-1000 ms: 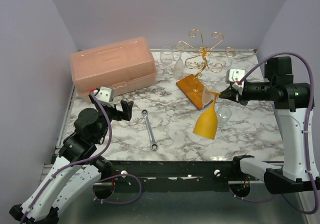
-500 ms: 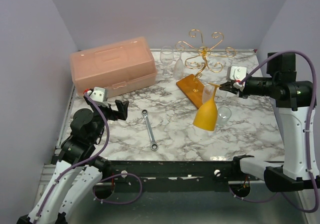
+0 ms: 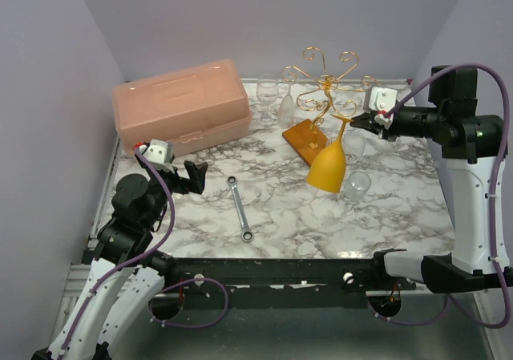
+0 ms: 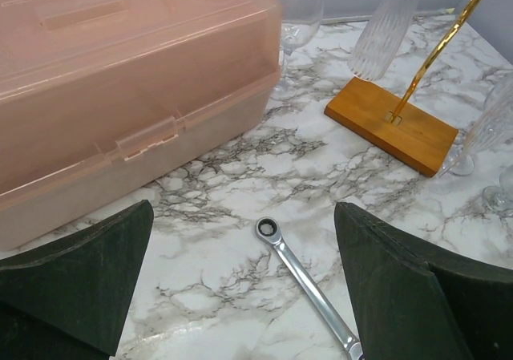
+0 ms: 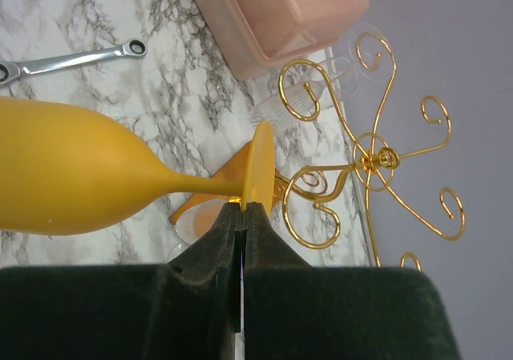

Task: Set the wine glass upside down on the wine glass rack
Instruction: Turn the wine glass upside down at the wine rack.

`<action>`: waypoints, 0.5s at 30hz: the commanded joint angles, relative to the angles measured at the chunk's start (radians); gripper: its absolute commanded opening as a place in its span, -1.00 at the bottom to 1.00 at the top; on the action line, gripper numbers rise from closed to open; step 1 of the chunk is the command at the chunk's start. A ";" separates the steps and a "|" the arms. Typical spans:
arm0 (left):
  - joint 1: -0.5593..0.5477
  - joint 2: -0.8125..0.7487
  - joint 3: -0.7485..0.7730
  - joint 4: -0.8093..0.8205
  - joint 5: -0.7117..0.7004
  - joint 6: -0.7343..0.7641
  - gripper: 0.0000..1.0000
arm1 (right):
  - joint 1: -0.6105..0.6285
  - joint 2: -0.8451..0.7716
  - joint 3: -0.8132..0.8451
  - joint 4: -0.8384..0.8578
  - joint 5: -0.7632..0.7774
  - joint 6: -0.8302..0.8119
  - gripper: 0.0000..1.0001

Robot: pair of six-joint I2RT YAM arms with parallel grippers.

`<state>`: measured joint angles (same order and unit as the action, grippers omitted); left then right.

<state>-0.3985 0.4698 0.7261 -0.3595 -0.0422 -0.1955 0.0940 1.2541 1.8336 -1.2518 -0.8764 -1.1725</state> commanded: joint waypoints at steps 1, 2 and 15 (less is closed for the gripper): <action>0.012 -0.005 -0.011 0.020 0.040 -0.010 0.97 | 0.012 0.036 0.058 0.025 -0.024 0.051 -0.99; 0.013 -0.005 -0.011 0.020 0.042 -0.010 0.97 | 0.013 0.039 0.062 0.029 -0.024 0.060 -0.99; 0.026 -0.011 -0.013 0.024 0.080 -0.019 0.97 | 0.032 0.066 0.077 0.100 0.036 0.107 -0.99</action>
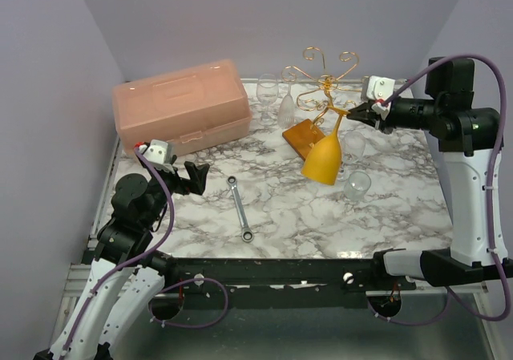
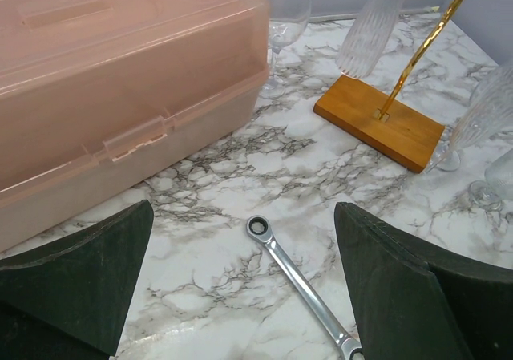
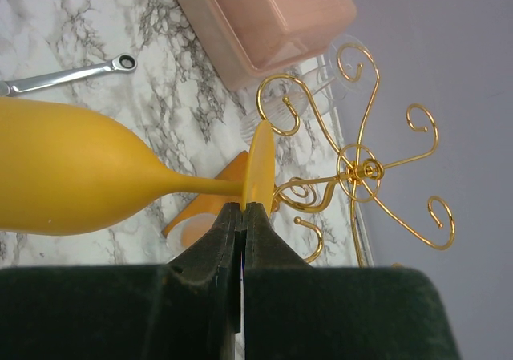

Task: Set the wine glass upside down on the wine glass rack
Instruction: Turn the wine glass upside down at the wine rack.

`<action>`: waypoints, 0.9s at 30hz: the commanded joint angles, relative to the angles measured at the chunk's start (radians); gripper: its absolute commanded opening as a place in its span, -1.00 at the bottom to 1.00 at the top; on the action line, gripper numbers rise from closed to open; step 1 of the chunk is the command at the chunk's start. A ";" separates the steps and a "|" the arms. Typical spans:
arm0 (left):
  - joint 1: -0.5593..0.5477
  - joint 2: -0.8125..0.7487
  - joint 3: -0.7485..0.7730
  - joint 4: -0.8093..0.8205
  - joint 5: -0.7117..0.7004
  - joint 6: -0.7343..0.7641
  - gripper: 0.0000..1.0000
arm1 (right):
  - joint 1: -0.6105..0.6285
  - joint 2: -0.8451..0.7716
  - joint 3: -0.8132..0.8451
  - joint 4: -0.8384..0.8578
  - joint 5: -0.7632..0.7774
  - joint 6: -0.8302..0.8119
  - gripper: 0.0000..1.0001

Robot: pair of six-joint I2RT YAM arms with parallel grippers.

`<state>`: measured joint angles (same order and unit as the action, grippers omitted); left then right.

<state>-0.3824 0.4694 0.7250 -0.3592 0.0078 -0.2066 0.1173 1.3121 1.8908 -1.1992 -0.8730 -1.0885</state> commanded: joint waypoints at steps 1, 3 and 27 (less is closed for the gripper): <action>0.010 -0.010 -0.012 0.025 0.032 -0.007 0.97 | 0.009 0.009 0.017 0.054 0.041 0.024 -0.99; 0.010 -0.010 -0.012 0.025 0.034 -0.007 0.97 | 0.010 0.009 0.011 0.070 0.054 0.024 -0.99; 0.025 -0.006 -0.012 0.028 0.057 -0.008 0.97 | 0.050 0.038 0.047 0.103 0.114 0.006 -0.99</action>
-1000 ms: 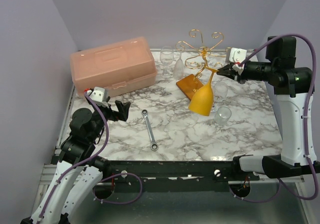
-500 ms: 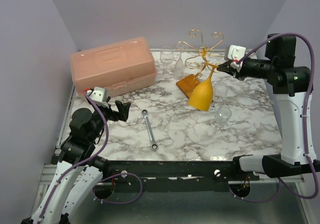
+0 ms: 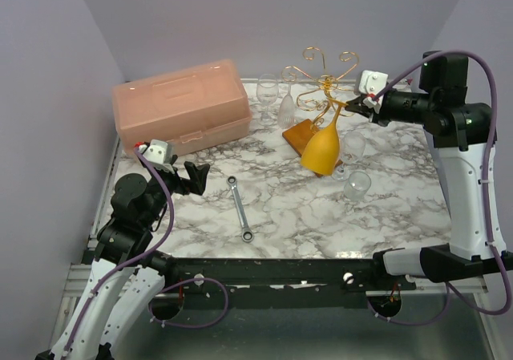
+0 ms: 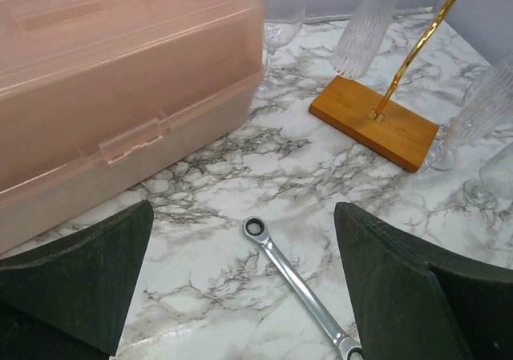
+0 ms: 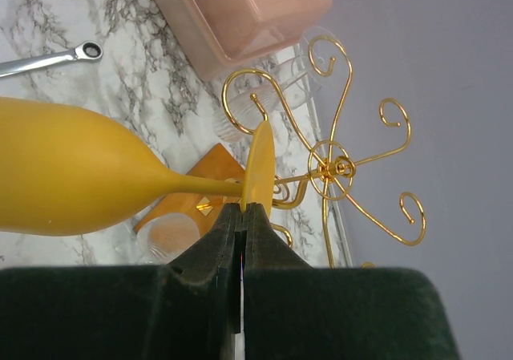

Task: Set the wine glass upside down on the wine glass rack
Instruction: Turn the wine glass upside down at the wine rack.

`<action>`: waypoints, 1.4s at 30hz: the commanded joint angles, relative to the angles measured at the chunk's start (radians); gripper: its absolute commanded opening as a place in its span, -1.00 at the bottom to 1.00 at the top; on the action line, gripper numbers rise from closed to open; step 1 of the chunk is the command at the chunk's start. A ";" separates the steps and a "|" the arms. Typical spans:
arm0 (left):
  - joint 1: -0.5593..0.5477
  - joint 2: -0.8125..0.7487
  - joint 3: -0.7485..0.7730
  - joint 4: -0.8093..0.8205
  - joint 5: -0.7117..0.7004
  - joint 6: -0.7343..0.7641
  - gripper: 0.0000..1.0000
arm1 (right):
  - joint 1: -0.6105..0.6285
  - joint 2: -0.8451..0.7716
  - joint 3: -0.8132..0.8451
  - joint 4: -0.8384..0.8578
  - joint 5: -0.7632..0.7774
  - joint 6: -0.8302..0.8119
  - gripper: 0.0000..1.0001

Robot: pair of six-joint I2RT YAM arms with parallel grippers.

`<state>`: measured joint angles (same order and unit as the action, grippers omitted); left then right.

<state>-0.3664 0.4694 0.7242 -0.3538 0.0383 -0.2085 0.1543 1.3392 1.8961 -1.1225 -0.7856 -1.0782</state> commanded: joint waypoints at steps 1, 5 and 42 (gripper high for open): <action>0.009 -0.006 -0.011 0.022 0.026 -0.007 0.97 | 0.013 0.010 0.044 0.027 0.030 -0.005 -0.99; 0.011 -0.005 -0.011 0.024 0.029 -0.006 0.97 | 0.019 0.010 0.042 0.028 0.039 -0.013 -0.99; 0.017 -0.012 -0.012 0.027 0.048 -0.012 0.97 | 0.281 0.037 -0.056 0.188 0.433 -0.054 -0.99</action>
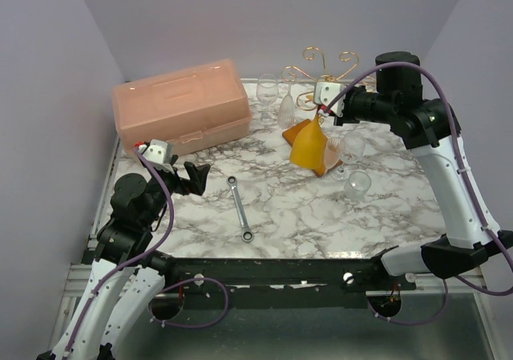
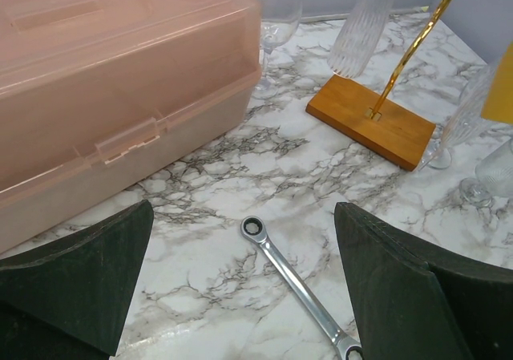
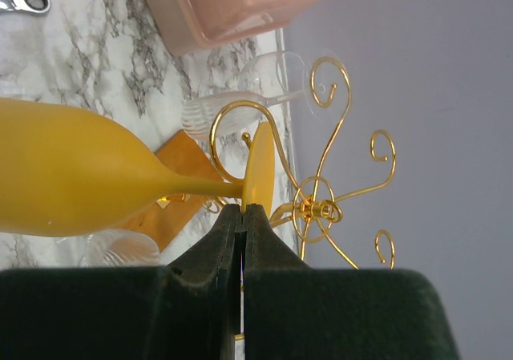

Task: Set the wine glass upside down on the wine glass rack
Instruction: Turn the wine glass upside down at the wine rack.

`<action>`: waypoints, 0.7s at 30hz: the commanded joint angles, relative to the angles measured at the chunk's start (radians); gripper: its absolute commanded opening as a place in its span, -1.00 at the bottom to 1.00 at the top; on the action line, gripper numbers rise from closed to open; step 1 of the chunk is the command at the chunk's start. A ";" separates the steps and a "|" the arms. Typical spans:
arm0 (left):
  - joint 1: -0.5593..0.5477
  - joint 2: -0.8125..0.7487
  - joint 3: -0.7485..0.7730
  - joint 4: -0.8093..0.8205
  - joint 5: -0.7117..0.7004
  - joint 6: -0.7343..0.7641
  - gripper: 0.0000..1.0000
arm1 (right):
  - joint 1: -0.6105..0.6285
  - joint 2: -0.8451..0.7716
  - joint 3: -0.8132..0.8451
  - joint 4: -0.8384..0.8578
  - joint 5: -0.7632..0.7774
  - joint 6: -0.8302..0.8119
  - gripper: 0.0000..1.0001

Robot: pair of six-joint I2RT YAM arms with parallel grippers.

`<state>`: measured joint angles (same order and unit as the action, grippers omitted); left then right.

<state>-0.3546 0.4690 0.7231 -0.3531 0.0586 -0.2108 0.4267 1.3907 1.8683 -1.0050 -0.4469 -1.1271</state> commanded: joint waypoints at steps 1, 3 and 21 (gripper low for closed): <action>0.005 -0.012 -0.011 0.026 0.029 -0.010 0.97 | 0.010 -0.016 -0.034 0.080 0.105 -0.004 -0.99; 0.006 -0.009 -0.011 0.025 0.029 -0.010 0.97 | 0.012 -0.018 -0.043 0.095 0.128 -0.008 -0.99; 0.009 -0.007 -0.012 0.029 0.038 -0.017 0.97 | 0.053 -0.004 -0.107 0.228 0.263 -0.035 -0.99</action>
<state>-0.3538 0.4690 0.7231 -0.3527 0.0654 -0.2180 0.4637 1.3865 1.7660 -0.8383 -0.2363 -1.1484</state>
